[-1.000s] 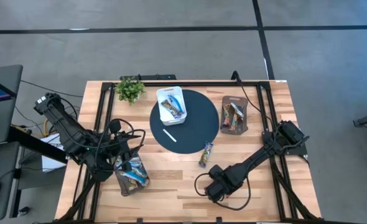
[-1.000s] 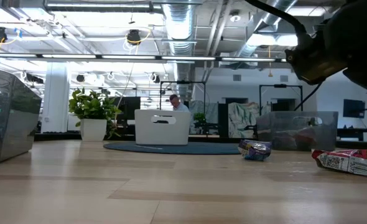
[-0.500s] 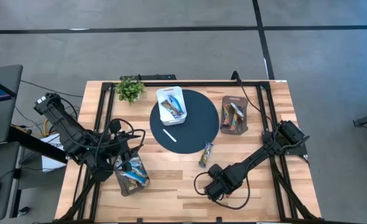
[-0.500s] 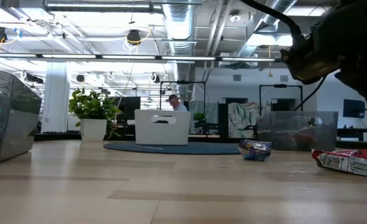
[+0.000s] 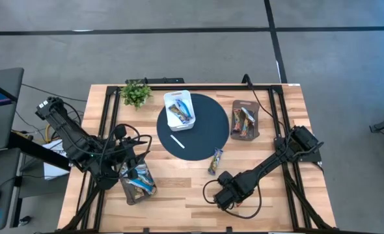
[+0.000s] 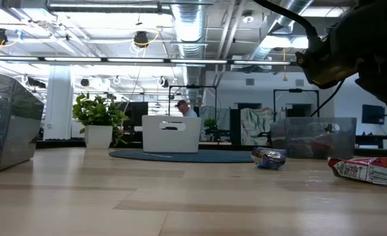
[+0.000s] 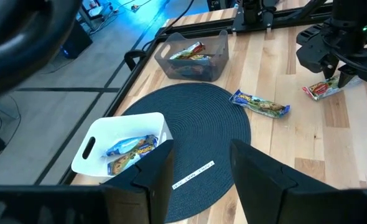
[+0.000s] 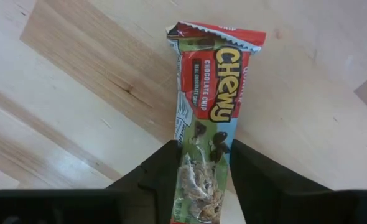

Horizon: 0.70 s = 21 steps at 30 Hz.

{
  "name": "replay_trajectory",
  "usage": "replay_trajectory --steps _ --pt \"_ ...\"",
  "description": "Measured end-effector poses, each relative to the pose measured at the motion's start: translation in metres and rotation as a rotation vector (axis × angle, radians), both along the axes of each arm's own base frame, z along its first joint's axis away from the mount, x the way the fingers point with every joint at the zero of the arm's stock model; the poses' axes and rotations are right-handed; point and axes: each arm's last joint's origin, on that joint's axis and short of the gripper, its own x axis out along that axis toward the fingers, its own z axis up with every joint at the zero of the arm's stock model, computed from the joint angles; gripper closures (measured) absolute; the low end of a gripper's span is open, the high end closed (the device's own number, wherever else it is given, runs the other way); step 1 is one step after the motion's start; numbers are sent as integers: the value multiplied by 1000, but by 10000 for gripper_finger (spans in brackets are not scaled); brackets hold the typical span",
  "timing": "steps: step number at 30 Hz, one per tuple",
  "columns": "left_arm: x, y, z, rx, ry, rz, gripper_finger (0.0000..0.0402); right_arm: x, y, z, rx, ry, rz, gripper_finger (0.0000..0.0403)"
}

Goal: Pick and place Granola Bars by type
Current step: Put the red granola bar into the top black bin

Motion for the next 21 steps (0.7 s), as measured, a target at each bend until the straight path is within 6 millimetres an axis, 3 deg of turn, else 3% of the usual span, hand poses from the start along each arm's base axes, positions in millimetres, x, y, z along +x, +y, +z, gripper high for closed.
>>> replay_trajectory --steps 11,21 --pt "0 0 0 -10 -5 6 251 0 -1 0 -23 -17 -2 332" --pt "0 0 0 -10 -4 6 251 1 -1 0 -40 -32 0 343"
